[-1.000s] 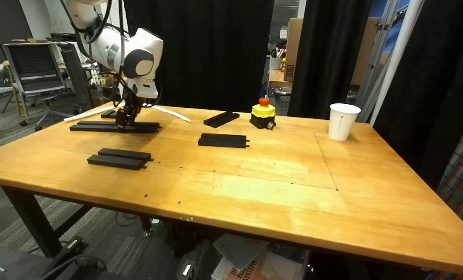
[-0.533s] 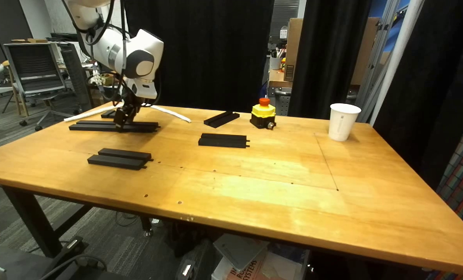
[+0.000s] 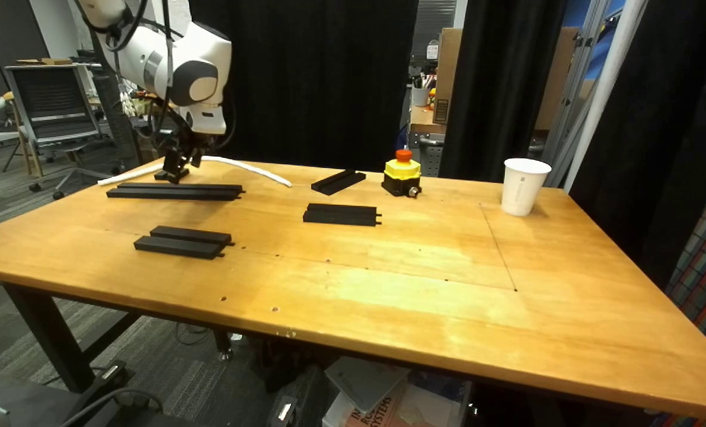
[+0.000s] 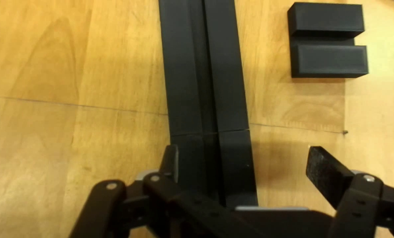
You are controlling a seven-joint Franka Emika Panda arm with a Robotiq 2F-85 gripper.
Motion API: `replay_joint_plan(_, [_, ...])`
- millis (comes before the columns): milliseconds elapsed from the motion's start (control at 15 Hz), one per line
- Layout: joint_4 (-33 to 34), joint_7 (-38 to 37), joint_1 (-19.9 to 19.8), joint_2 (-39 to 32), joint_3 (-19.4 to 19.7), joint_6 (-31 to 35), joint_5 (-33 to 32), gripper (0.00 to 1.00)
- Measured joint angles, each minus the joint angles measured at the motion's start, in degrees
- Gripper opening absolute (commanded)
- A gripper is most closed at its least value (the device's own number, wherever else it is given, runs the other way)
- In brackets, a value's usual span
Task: Attach some of the black objects at their width to make one long black strip
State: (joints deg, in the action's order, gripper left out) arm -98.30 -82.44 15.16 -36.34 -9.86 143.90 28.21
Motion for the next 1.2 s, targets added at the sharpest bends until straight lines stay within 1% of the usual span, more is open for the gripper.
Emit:
replay_joint_plan(200, [-6.54,-3.46,0.33,8.37,0.72,0.30,-0.55,1.00])
replay_joint_plan(400, [-15.28,-6.86,0.13,17.50,0.87,-2.05,-0.05,1.00])
replay_joint_plan(600, [-24.92,-6.45,-1.09,24.49,0.21,-3.93,4.78,1.00])
replay_joint_plan(733, [-30.32,-4.67,-2.13,27.06,0.11,-4.62,8.75,1.00])
replay_joint_plan(933, [-36.04,-1.06,-3.88,27.98,0.29,-4.71,13.62,1.00])
replay_joint_plan(1067, [-38.57,1.02,-4.83,27.73,0.66,-4.25,15.61,1.00])
replay_joint_plan(1200, [-40.55,1.89,-5.46,27.31,1.40,-3.98,15.90,1.00])
